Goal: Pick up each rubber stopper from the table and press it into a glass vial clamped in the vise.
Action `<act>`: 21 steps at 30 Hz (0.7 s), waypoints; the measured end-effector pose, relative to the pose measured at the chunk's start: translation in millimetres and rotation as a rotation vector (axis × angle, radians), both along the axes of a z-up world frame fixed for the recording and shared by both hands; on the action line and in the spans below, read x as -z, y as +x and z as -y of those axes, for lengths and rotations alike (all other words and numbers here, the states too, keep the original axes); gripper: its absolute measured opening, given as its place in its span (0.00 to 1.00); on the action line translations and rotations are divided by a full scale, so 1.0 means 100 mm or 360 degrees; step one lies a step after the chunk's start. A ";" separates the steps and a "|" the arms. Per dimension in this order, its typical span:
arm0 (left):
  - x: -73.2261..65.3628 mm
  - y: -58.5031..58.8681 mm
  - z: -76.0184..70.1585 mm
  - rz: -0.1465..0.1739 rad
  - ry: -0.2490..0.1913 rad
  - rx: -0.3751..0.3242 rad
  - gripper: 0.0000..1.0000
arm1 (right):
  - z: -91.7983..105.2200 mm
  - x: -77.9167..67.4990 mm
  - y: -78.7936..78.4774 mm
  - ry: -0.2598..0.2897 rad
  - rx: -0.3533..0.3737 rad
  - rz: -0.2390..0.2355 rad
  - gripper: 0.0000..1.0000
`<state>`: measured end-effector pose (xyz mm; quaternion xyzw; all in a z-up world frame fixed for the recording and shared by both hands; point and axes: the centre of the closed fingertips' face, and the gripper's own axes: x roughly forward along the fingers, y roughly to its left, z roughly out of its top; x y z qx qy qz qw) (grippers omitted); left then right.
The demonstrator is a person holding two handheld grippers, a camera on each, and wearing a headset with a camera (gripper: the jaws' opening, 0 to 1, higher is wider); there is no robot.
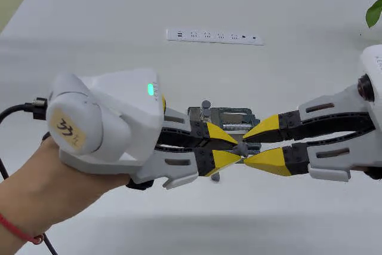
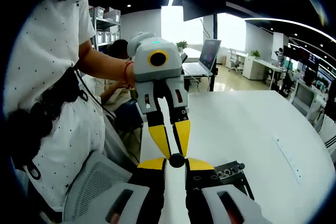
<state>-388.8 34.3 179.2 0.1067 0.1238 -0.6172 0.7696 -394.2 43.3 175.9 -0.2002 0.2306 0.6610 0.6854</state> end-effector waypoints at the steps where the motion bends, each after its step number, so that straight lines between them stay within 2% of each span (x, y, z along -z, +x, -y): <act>1: 0.00 0.00 0.00 -0.0001 -0.0002 0.0001 0.04 | 0.00 0.00 0.00 0.0000 0.0002 0.0002 0.09; 21: -0.02 -0.01 0.00 0.0003 -0.0003 0.0017 0.04 | -0.01 -0.03 0.00 0.0009 -0.0004 0.0007 0.07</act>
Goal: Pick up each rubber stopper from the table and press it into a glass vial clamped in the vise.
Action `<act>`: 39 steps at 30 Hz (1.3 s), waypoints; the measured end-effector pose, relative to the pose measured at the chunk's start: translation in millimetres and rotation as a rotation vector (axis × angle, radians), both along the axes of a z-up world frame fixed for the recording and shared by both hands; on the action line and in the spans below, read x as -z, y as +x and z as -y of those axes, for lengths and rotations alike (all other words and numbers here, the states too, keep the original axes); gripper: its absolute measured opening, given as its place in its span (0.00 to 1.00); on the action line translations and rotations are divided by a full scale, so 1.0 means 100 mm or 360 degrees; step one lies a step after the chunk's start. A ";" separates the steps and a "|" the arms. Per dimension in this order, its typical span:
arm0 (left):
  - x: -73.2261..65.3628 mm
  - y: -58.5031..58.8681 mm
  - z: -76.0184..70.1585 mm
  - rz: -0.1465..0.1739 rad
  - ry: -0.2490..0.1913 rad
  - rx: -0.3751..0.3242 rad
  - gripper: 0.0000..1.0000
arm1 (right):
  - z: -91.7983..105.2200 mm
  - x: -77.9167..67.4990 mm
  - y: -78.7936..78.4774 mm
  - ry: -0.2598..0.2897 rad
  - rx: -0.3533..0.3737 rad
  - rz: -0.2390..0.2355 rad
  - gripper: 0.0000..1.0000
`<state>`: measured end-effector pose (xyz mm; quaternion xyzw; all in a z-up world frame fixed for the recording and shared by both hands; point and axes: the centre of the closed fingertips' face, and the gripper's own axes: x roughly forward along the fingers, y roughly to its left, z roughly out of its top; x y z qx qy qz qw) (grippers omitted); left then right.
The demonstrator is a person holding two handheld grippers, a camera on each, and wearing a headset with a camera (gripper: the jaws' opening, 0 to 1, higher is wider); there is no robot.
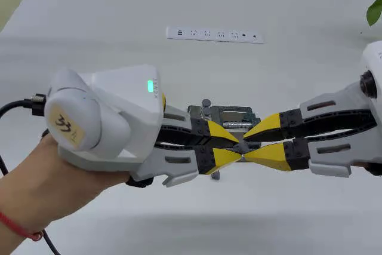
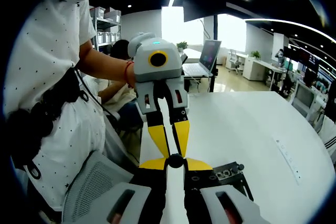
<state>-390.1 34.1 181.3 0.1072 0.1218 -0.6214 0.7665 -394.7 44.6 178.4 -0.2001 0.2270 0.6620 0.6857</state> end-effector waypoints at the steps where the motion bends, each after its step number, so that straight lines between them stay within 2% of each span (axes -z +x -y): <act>1: 0.00 0.00 0.00 0.0000 0.0000 0.0001 0.04 | 0.00 0.00 0.00 -0.0001 -0.0005 0.0007 0.07; 10: -0.02 -0.01 -0.01 -0.0004 -0.0010 0.0022 0.04 | -0.02 -0.02 -0.02 0.0000 -0.0028 0.0016 0.06; 14: -0.03 -0.01 -0.03 -0.0039 -0.0041 0.0022 0.03 | -0.02 -0.03 -0.02 0.0003 -0.0041 0.0018 0.06; 20: -0.02 0.00 -0.05 -0.0055 -0.0051 0.0024 0.03 | -0.04 -0.04 -0.03 -0.0004 -0.0063 0.0033 0.06; 27: -0.01 0.01 -0.08 -0.0050 -0.0082 0.0006 0.04 | -0.06 -0.04 -0.02 -0.0011 -0.0045 0.0029 0.05; 33: 0.04 0.00 -0.11 -0.0057 -0.0092 -0.0013 0.04 | -0.07 0.00 -0.02 -0.0034 -0.0032 -0.0011 0.05; 39: 0.09 0.01 -0.13 -0.0037 -0.0097 -0.0056 0.04 | -0.09 0.06 0.00 -0.0071 -0.0032 -0.0033 0.05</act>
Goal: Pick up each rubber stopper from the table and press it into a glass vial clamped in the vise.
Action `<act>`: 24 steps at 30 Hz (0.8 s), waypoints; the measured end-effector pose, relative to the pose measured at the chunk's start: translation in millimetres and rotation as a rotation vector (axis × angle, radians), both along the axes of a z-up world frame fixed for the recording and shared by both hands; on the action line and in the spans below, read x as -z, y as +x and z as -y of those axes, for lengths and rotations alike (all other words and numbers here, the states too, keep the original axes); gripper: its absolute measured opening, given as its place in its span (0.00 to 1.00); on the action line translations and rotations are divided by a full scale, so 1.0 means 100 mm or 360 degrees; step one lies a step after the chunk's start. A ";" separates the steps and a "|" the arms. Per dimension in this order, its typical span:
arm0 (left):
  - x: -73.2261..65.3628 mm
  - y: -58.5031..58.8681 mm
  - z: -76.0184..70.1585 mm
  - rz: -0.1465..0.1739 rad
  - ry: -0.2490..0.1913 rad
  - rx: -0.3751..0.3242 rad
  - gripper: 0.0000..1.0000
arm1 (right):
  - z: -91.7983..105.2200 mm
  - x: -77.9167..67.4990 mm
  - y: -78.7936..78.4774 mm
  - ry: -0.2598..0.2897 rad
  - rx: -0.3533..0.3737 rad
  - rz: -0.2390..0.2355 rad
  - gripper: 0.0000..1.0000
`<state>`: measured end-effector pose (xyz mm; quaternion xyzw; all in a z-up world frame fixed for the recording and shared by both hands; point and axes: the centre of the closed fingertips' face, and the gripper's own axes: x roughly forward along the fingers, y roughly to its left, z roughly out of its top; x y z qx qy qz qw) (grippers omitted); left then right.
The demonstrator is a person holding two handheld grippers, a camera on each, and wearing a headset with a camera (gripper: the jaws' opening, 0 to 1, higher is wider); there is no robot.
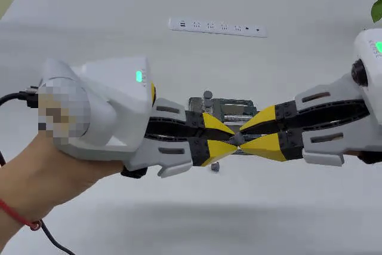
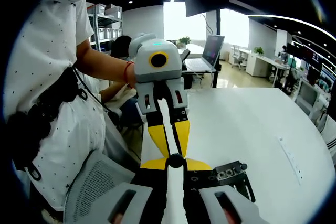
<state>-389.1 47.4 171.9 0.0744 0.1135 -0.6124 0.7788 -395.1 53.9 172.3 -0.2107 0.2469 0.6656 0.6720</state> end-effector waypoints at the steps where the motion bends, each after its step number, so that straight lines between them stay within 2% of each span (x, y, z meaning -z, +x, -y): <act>1: 0.00 0.00 -0.01 0.0001 -0.0005 -0.0008 0.04 | 0.00 0.00 0.00 -0.0002 -0.0001 -0.0006 0.05; 7: 0.04 0.01 -0.08 -0.0016 -0.0027 -0.0064 0.05 | 0.02 0.01 0.07 -0.0029 0.0005 -0.0018 0.05; 12: 0.12 0.01 -0.19 -0.0048 -0.0024 -0.0134 0.08 | 0.07 0.00 0.27 -0.0039 0.0071 -0.0019 0.05; 16: 0.23 0.02 -0.26 -0.0070 0.0000 -0.0192 0.14 | 0.05 0.07 0.45 -0.0100 0.0116 0.0004 0.05; 20: 0.32 0.00 -0.29 -0.0077 0.0041 -0.0238 0.24 | -0.03 0.14 0.57 -0.0181 0.0119 0.0024 0.05; 24: 0.39 0.01 -0.35 -0.0092 0.0060 -0.0271 0.30 | -0.08 0.23 0.72 -0.0247 0.0114 0.0031 0.05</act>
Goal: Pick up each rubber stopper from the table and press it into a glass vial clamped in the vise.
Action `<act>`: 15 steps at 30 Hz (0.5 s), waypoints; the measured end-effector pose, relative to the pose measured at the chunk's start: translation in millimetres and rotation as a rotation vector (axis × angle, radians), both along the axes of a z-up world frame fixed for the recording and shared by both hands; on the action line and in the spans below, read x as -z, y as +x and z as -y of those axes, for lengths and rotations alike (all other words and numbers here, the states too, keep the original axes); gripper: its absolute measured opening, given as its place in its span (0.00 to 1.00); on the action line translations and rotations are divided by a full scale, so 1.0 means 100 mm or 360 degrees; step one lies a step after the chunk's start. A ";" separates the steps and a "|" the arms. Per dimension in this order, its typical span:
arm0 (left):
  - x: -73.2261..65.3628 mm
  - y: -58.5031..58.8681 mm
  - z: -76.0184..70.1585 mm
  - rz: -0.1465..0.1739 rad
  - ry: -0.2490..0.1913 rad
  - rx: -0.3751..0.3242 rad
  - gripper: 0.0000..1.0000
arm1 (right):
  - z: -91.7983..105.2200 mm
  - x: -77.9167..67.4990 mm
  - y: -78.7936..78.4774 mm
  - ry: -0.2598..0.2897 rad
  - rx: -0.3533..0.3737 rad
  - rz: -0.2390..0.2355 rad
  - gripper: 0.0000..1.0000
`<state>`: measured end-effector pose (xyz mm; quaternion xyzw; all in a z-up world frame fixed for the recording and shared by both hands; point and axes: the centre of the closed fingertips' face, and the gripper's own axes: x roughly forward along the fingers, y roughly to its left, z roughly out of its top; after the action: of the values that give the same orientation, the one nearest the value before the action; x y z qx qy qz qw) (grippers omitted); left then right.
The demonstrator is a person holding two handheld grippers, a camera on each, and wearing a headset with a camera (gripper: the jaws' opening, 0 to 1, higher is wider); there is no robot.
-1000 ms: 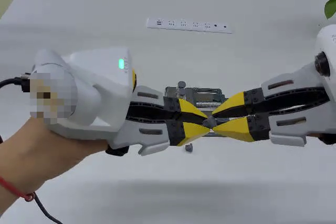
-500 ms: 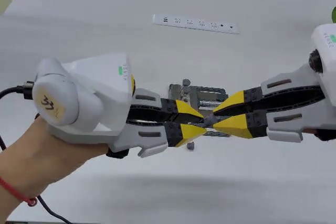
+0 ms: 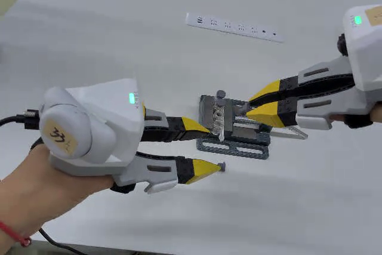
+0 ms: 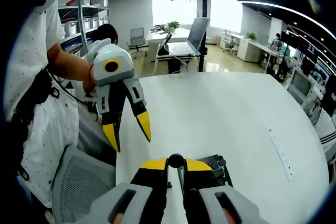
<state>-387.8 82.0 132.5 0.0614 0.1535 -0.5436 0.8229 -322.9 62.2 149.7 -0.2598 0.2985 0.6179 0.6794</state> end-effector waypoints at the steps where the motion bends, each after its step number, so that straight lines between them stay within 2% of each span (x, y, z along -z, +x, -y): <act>1: 0.01 0.00 -0.01 0.0000 0.0003 -0.0007 0.33 | -0.01 0.03 0.04 -0.0022 0.0000 0.0002 0.05; 6: 0.13 0.03 -0.07 -0.0019 0.0033 -0.0059 0.42 | -0.03 0.22 0.26 -0.0157 -0.0016 0.0012 0.05; 11: 0.23 0.04 -0.13 -0.0042 0.0037 -0.0091 0.51 | -0.05 0.40 0.41 -0.0267 -0.0036 -0.0008 0.05; 13: 0.27 0.05 -0.15 -0.0035 0.0043 -0.0095 0.53 | -0.05 0.46 0.45 -0.0306 -0.0050 -0.0011 0.05; 15: 0.31 0.04 -0.17 -0.0070 0.0040 -0.0101 0.55 | -0.05 0.53 0.48 -0.0360 -0.0065 -0.0012 0.05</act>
<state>-383.3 99.0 101.2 0.0548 0.1803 -0.5165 0.8353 -275.1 66.9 97.1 -0.3386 0.3634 0.5949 0.6319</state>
